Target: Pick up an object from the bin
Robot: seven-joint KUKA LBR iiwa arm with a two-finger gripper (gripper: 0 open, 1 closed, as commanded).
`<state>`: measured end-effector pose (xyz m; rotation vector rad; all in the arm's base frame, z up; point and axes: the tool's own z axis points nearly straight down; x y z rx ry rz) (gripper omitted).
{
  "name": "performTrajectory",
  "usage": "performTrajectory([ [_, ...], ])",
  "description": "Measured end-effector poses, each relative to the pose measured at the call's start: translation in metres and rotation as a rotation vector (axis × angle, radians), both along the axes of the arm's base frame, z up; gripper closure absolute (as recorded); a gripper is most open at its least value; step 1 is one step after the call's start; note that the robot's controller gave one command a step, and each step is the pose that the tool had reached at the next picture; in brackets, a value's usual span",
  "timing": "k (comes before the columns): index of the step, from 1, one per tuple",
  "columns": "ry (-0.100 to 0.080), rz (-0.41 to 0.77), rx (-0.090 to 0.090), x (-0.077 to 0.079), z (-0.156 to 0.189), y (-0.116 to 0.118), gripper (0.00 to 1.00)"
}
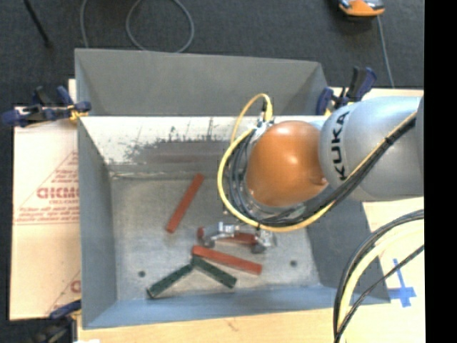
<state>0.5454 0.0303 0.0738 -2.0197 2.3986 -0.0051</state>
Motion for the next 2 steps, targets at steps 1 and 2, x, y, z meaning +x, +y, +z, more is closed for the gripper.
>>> performTrajectory([
  [1,0.002,-0.066,-0.003,0.01,-0.004,-0.075,0.0],
  [2,0.003,-0.182,0.001,0.064,-0.003,-0.055,0.0],
])
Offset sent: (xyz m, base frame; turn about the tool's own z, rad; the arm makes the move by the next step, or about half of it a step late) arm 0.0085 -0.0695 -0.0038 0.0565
